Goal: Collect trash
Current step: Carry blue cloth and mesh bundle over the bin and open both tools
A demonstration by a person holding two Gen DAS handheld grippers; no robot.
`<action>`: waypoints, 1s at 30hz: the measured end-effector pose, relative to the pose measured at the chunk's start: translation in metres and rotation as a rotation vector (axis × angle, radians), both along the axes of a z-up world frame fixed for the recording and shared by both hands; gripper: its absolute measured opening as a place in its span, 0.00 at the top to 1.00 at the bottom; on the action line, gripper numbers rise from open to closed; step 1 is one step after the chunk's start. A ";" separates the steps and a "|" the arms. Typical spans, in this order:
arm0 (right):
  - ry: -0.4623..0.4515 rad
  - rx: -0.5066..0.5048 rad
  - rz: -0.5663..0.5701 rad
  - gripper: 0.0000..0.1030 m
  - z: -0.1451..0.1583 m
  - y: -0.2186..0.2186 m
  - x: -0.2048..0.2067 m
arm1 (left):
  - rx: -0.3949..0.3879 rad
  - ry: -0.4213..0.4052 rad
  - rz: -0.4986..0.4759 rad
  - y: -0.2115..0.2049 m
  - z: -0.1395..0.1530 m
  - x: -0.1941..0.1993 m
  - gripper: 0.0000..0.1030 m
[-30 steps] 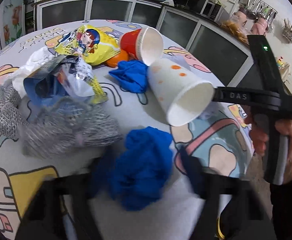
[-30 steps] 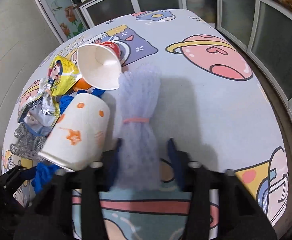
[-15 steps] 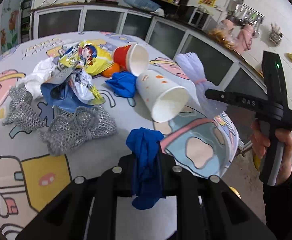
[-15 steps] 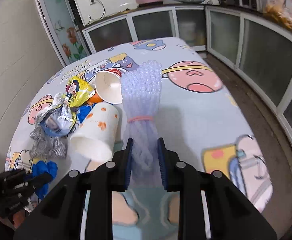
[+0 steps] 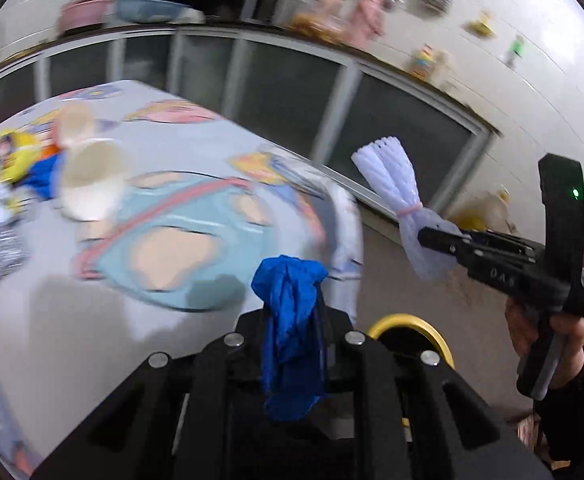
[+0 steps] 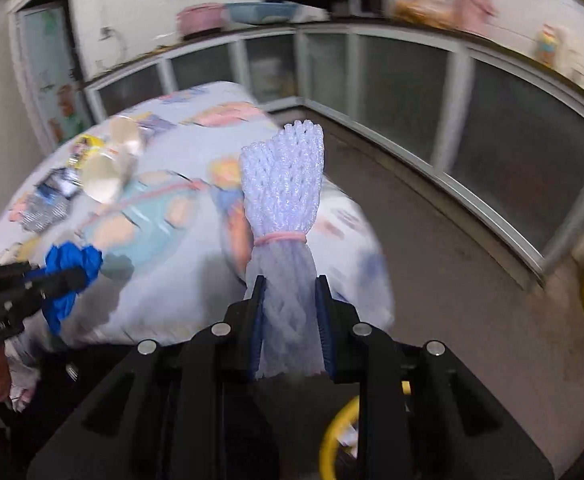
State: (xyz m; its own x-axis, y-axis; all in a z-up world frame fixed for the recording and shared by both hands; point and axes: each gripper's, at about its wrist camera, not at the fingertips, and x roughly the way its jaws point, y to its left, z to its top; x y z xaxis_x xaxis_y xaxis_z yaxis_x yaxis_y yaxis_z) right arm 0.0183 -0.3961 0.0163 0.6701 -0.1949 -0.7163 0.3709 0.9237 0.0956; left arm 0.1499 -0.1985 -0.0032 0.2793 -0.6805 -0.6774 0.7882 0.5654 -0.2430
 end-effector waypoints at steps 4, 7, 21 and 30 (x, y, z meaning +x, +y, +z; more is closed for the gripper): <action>0.057 -0.034 -0.138 0.78 -0.025 -0.023 -0.065 | 0.018 0.007 -0.156 -0.053 -0.016 -0.042 0.86; 0.106 0.013 -0.203 0.78 -0.047 -0.039 -0.100 | 0.057 0.012 -0.252 -0.087 -0.031 -0.069 0.86; 0.421 0.249 -0.358 0.77 -0.182 -0.075 -0.172 | 0.408 0.186 -0.566 -0.230 -0.136 -0.154 0.85; 0.486 0.247 -0.439 0.35 -0.207 -0.093 -0.189 | 0.402 0.228 -0.521 -0.240 -0.142 -0.145 0.17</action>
